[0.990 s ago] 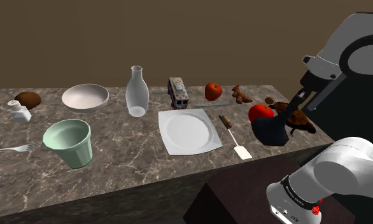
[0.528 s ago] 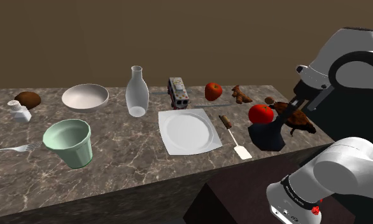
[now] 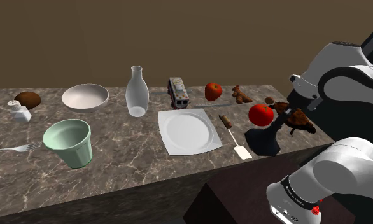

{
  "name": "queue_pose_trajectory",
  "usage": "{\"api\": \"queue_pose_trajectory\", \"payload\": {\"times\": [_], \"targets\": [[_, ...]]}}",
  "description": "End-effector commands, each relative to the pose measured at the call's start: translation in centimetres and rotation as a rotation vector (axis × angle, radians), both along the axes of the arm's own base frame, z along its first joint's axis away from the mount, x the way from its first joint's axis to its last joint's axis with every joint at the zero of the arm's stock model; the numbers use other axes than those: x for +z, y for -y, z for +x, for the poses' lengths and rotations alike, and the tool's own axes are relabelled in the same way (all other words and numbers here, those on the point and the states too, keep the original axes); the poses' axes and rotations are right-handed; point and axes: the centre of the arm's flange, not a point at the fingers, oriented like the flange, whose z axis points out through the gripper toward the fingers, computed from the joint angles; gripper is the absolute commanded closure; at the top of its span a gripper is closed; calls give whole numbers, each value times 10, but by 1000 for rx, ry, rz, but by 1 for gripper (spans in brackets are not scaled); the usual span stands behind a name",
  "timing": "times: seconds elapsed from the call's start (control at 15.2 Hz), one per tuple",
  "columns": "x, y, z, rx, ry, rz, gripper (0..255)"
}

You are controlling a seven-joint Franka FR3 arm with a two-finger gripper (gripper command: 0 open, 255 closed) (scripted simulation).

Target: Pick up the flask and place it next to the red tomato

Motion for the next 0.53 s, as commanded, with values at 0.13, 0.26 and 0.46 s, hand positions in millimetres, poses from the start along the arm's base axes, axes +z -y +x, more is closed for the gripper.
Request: {"api": "queue_pose_trajectory", "payload": {"times": [0.13, 0.26, 0.46], "targets": [[-3, 0, 1, 0, 2, 0, 255], [-3, 0, 1, 0, 2, 0, 255], [-3, 0, 1, 0, 2, 0, 0]]}}
